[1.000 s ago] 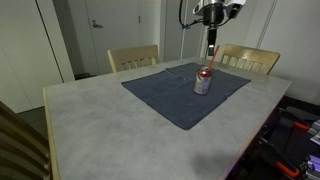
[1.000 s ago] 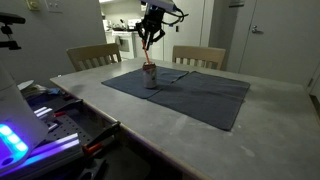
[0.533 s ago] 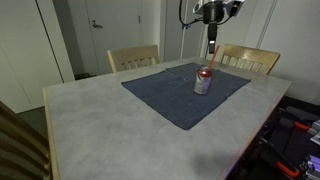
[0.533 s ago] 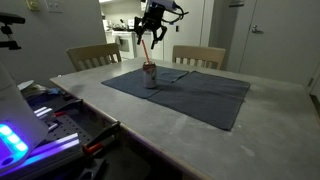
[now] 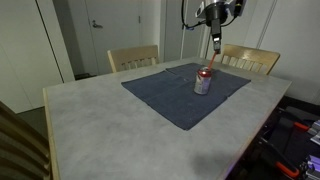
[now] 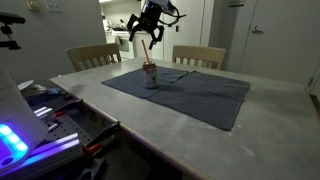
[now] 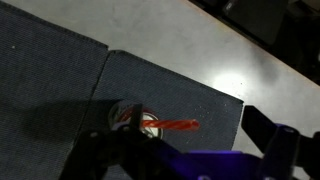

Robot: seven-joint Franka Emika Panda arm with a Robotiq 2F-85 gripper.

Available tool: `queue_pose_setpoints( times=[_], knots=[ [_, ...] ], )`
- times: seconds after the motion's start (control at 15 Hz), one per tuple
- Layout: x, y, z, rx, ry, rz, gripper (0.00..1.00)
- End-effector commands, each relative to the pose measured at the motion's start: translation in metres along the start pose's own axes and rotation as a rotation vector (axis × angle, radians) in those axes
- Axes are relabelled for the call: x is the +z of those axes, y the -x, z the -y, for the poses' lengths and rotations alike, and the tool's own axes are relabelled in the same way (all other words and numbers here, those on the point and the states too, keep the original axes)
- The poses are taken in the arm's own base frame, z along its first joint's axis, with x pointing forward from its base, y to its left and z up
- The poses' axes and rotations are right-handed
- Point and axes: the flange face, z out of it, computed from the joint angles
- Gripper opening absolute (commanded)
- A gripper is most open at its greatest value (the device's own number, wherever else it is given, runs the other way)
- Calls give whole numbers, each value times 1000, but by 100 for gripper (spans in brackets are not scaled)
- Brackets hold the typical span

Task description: Take the straw out of the soda can and put it on the table

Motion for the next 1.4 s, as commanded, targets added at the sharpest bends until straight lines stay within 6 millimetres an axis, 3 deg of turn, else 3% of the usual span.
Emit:
queue_pose_setpoints(
  times=[0.0,0.13,0.4,0.67,0.93,1.13,1.33],
  knots=[
    [6,3,-1,38,-21,16,100],
    [5,2,-1,52,-16,11,97],
    [3,1,-3,70,-12,12,69],
    [4,1,-1,84,-10,13,52],
    [4,3,-1,95,-11,14,49],
    [5,8,0,150,-10,7,77],
    [10,11,6,258,2,8,97]
  ],
)
